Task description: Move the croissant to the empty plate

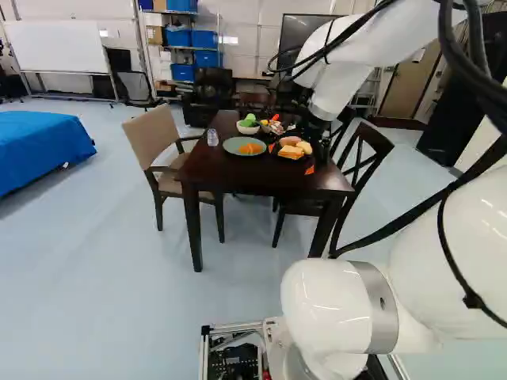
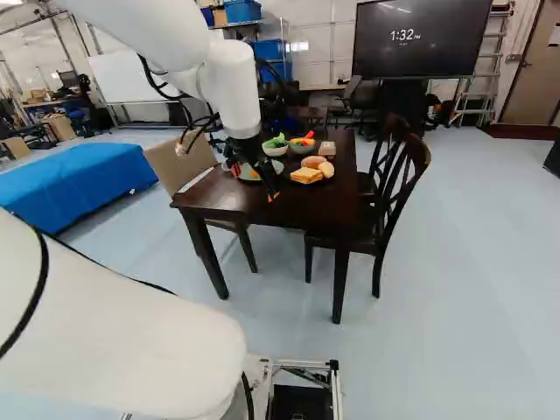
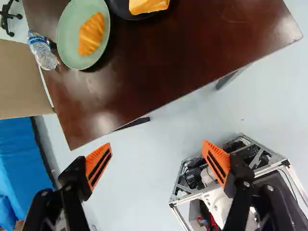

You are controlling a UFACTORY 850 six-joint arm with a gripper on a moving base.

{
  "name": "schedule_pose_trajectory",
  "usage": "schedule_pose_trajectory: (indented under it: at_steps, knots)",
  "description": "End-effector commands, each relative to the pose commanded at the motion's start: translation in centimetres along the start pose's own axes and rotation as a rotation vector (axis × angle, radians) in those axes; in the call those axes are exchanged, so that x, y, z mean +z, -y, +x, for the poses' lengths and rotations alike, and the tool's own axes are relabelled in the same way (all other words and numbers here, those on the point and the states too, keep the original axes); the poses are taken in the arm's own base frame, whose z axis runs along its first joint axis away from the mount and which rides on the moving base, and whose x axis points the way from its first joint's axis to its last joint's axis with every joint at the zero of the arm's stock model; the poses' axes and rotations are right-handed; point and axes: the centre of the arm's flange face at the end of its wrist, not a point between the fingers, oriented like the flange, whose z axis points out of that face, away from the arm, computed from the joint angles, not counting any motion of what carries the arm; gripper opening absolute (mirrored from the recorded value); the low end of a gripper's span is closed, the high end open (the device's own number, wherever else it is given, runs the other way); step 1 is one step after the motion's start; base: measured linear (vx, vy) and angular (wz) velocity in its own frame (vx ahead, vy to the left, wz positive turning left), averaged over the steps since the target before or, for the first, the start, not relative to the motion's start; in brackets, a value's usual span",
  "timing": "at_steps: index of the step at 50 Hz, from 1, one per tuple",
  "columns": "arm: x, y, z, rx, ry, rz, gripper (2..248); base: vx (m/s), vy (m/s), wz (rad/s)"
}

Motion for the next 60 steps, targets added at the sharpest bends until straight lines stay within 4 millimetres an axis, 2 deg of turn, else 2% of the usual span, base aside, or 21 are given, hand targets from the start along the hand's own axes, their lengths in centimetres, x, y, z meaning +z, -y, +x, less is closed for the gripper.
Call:
schedule_pose_trajectory:
  at_steps: [60]
  knots:
    - [0.00,0.00,0.00,0.000,0.000,0.000,247,-0.104,0.025,0.002]
